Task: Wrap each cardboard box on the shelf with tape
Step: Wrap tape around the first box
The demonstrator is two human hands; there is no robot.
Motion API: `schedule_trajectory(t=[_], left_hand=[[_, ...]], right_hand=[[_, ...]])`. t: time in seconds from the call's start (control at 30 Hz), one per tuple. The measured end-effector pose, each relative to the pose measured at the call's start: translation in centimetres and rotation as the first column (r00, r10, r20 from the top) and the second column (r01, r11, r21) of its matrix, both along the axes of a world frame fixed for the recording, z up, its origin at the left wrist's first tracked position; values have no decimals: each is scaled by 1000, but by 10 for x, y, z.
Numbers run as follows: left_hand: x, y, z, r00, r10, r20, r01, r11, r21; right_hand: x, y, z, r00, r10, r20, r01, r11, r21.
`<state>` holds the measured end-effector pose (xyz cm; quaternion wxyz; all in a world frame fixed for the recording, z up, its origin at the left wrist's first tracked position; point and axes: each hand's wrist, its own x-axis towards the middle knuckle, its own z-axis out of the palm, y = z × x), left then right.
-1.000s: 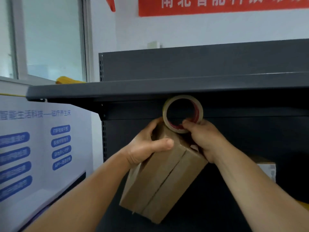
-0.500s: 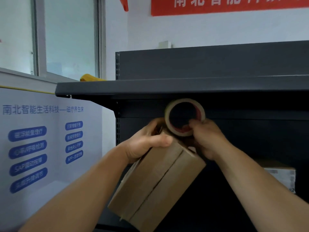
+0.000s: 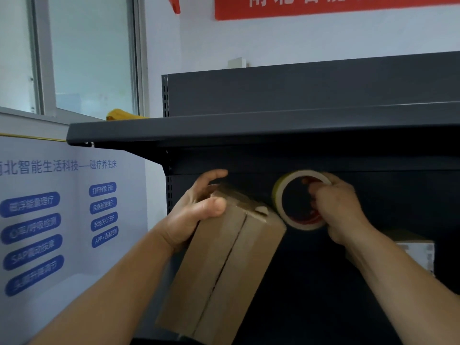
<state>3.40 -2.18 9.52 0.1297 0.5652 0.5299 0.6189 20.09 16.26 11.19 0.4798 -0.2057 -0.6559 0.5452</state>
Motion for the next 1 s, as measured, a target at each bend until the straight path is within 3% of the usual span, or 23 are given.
schedule_trajectory(t=[0.1,0.43,0.57,0.7,0.87,1.0], left_hand=[[-8,-5,-7,998,-8,59,6,1000,30],[-18,-24,-36,972,-28,232,-13,984,176],[-24,-40,-47,961,-1,277,-46,986,163],[-26,-51,-39,984,115,137,-117,993,7],[-21,-63,-15,932,313,-181,-339,931,-138],[-12,-61,-12,921,350,-168,-375,916,-145]], right_hand=[[-1,-1,-17,998,-31,62,28,998,50],[-35,-27,-43,988,100,121,-109,991,79],[-46,-35,-41,977,154,150,-172,979,111],[-46,-36,-42,953,295,70,-291,954,-67],[-52,-38,-50,968,241,-71,-251,924,-287],[-55,-48,-59,939,254,-233,-339,809,-480]])
